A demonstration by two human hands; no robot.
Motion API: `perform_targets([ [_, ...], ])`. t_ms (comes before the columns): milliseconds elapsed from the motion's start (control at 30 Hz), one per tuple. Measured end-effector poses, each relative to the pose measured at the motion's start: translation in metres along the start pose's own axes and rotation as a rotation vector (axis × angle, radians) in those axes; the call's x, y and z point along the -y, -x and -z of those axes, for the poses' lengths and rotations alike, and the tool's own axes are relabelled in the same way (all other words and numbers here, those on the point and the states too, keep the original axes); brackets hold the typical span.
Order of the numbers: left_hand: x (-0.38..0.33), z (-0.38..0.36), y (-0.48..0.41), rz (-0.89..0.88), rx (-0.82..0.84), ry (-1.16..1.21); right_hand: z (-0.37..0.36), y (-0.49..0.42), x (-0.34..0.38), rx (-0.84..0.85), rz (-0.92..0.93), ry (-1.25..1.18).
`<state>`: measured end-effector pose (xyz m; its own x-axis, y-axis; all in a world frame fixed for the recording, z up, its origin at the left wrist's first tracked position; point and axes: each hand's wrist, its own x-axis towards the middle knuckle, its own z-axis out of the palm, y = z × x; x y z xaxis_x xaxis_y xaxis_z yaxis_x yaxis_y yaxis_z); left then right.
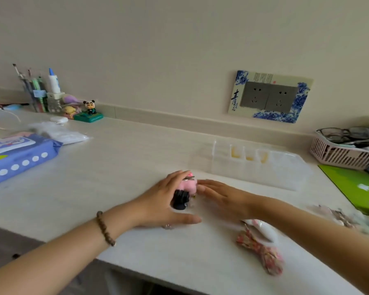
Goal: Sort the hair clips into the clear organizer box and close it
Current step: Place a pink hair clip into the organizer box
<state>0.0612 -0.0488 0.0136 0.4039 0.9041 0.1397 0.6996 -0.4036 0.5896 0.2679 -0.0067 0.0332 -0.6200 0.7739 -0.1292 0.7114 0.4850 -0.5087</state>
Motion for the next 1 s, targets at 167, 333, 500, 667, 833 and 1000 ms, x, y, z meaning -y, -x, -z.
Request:
perform_targets([
  [167,-0.044,-0.034,-0.010,-0.033,0.048,0.003,0.003,0.056,-0.018,-0.047,-0.111,0.004],
  [333,-0.070,-0.058,-0.027,-0.042,0.020,0.009,0.008,0.083,-0.026,-0.109,-0.150,-0.094],
  [500,-0.093,-0.071,-0.044,-0.083,0.001,0.002,0.047,0.127,-0.046,-0.309,-0.145,-0.129],
  [667,-0.111,-0.088,-0.065,-0.107,-0.071,0.155,0.084,0.204,-0.110,-0.657,-0.404,-0.166],
  [833,-0.127,-0.097,-0.083,-0.121,-0.045,0.243,0.074,0.225,-0.153,-0.538,-0.591,-0.247],
  [1000,-0.133,-0.108,-0.097,-0.136,-0.025,0.230,0.057,0.210,-0.145,-0.475,-0.543,-0.244],
])
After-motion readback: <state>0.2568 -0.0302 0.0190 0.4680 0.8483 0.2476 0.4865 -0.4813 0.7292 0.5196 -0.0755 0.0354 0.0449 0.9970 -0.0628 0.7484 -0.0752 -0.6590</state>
